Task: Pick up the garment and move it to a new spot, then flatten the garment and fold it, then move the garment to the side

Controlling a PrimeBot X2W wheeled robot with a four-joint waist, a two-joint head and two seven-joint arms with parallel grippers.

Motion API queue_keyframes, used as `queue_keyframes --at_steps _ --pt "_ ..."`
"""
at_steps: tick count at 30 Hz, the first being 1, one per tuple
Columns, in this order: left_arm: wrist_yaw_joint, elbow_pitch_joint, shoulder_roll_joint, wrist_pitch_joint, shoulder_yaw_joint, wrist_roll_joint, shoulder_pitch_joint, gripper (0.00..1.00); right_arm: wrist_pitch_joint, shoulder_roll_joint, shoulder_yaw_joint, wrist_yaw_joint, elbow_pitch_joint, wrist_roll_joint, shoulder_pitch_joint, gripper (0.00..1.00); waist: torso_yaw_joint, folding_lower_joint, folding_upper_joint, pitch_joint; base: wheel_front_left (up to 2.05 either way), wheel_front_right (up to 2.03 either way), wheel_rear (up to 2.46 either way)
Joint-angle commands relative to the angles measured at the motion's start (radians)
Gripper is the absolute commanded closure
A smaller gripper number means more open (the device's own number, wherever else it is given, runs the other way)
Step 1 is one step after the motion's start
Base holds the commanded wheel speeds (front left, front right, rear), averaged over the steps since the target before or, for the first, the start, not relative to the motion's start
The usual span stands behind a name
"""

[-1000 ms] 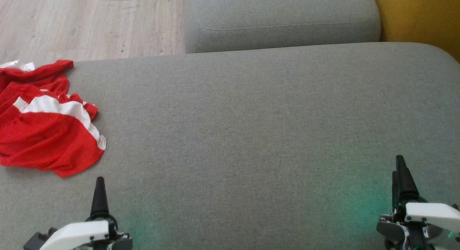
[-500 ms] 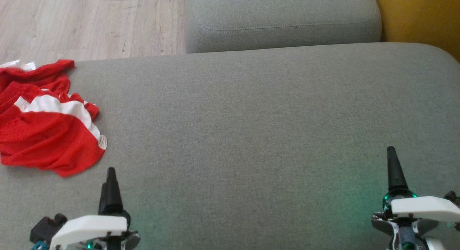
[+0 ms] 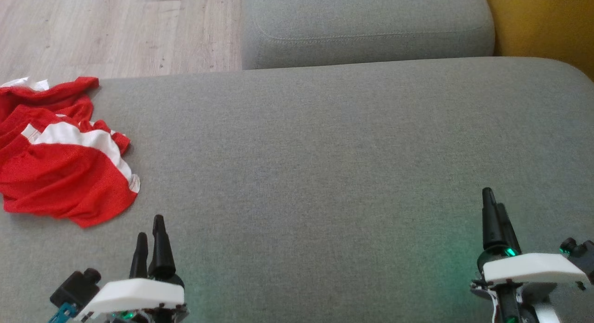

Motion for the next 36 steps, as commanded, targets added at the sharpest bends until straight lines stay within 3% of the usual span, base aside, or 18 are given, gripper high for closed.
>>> queue_keyframes --at_steps 1,36 --pt "0.005 -0.037 0.006 -0.018 0.004 0.047 -0.013 0.0 -0.02 -0.007 0.019 0.0 -0.042 -0.045 -0.016 0.0 0.001 0.0 0.0 -0.001 0.0 0.0 0.0" --pt "0.074 -0.006 0.012 -0.119 -0.061 0.472 0.011 0.0 -0.121 -0.01 0.124 -0.001 -0.047 -0.516 -0.012 0.0 0.012 0.0 0.0 -0.01 0.0 0.0 0.0"
